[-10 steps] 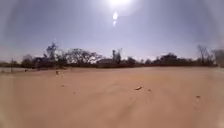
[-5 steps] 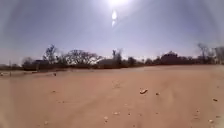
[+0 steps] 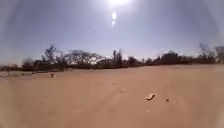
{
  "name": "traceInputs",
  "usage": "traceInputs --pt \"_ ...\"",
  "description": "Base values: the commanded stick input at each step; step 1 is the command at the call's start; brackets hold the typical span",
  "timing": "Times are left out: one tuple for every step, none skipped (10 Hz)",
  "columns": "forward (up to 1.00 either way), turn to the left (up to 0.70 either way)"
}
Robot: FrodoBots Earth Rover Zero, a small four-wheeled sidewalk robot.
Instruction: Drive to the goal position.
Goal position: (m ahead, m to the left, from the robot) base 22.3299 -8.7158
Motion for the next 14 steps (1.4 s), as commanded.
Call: traceInputs --pt "0.85 0.0" --pt "0.85 0.0" --pt "0.85 0.0" --pt "0.85 0.0" --pt "0.85 0.0" --pt "0.85 0.0" --pt "0.85 0.0" --pt "0.85 0.0" --pt "0.85 0.0" --pt "0.85 0.0" --pt "0.85 0.0" --pt "0.85 0.0" --pt "0.85 0.0" --pt "0.85 0.0"
